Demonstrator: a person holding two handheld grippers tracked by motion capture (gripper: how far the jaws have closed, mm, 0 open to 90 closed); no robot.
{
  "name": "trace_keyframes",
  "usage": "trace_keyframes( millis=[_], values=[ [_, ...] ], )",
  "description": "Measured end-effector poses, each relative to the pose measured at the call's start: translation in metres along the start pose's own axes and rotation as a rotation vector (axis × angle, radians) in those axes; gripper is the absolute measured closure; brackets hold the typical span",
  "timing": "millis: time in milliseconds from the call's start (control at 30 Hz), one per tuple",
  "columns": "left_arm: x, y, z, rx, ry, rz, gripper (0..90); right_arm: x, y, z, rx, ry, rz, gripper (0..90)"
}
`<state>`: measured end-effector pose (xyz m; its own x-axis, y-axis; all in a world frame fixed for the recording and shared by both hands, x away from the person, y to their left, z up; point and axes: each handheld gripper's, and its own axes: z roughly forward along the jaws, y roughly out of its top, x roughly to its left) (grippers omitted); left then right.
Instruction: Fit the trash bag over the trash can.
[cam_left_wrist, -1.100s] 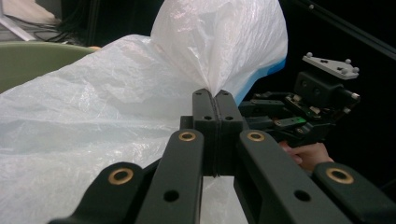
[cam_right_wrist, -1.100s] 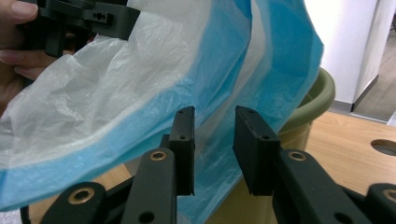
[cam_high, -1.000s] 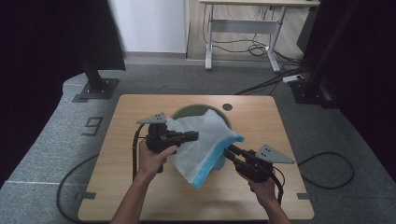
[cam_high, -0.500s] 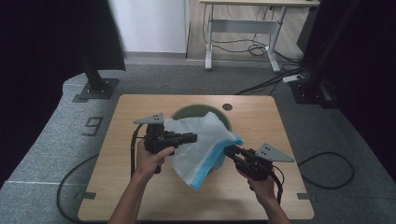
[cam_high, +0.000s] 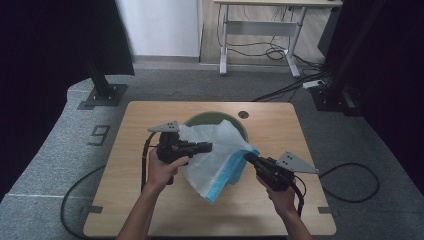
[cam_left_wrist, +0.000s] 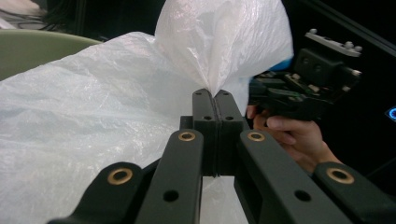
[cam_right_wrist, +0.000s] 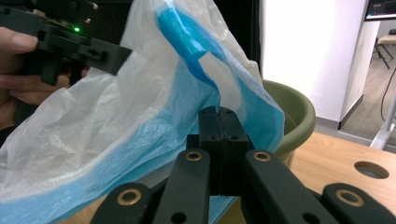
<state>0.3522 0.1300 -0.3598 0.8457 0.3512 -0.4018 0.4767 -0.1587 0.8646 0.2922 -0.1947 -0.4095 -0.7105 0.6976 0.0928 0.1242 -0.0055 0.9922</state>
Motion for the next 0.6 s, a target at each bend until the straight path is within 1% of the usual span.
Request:
trace_keyframes(
  millis=[33, 67, 100, 133, 167, 200, 233, 267, 300, 333, 367, 400, 433, 467, 500, 533, 567, 600],
  values=[
    [0.001, 0.0, 0.0, -0.004, 0.012, -0.004, 89.5, 0.0, 0.0, 0.0, 0.002, -0.006, -0.008, 88.9],
    [0.001, 0.0, 0.0, -0.004, 0.012, -0.004, 89.6, 0.0, 0.0, 0.0, 0.002, -0.006, -0.008, 88.9],
    [0.003, 0.001, -0.001, -0.017, 0.061, -0.007, 89.7, 0.001, 0.001, -0.001, 0.006, -0.018, -0.027, 89.0],
    [0.003, 0.001, -0.001, -0.017, 0.061, -0.007, 89.7, 0.001, 0.001, -0.001, 0.006, -0.018, -0.027, 89.0],
    [0.005, 0.001, -0.001, -0.029, 0.085, -0.013, 89.8, 0.0, 0.001, -0.002, 0.016, -0.023, -0.041, 89.1],
    [0.005, 0.001, -0.001, -0.029, 0.085, -0.013, 89.8, 0.0, 0.001, -0.002, 0.016, -0.023, -0.041, 89.1],
    [0.006, 0.001, 0.0, -0.034, 0.098, -0.012, 89.8, 0.001, 0.001, -0.002, 0.024, -0.026, -0.049, 89.1],
    [0.006, 0.001, 0.0, -0.043, 0.107, -0.013, 89.8, 0.001, 0.001, -0.002, 0.032, -0.032, -0.059, 89.1],
    [0.007, 0.002, -0.001, -0.065, 0.11, -0.013, 89.9, 0.002, 0.0, -0.001, 0.044, -0.039, -0.068, 89.1],
    [0.007, 0.002, -0.001, -0.065, 0.11, -0.013, 89.9, 0.002, 0.0, -0.001, 0.044, -0.039, -0.068, 89.1],
    [0.007, 0.002, -0.002, -0.08, 0.125, -0.009, 89.9, 0.002, 0.0, -0.001, 0.051, -0.046, -0.075, 89.1],
    [0.007, 0.002, -0.002, -0.08, 0.125, -0.009, 89.9, 0.002, 0.0, -0.001, 0.051, -0.046, -0.075, 89.1],
    [0.007, 0.003, -0.003, -0.093, 0.142, -0.008, 89.9, 0.001, -0.001, 0.0, 0.055, -0.051, -0.078, 89.1],
    [0.007, 0.003, -0.003, -0.093, 0.142, -0.008, 89.9, 0.001, -0.001, 0.0, 0.055, -0.051, -0.078, 89.1],
    [0.008, 0.003, -0.006, -0.112, 0.168, -0.011, 90.0, 0.0, -0.001, -0.001, 0.058, -0.058, -0.079, 89.1],
    [0.008, 0.003, -0.006, -0.112, 0.168, -0.011, 90.0, 0.0, -0.001, -0.001, 0.058, -0.058, -0.079, 89.1],
    [0.011, 0.005, -0.01, -0.128, 0.181, -0.025, 90.0, -0.001, -0.001, -0.001, 0.063, -0.07, -0.079, 89.1],
    [0.011, 0.005, -0.01, -0.128, 0.181, -0.025, 90.0, -0.001, -0.001, -0.001, 0.063, -0.07, -0.079, 89.1]
  ],
)
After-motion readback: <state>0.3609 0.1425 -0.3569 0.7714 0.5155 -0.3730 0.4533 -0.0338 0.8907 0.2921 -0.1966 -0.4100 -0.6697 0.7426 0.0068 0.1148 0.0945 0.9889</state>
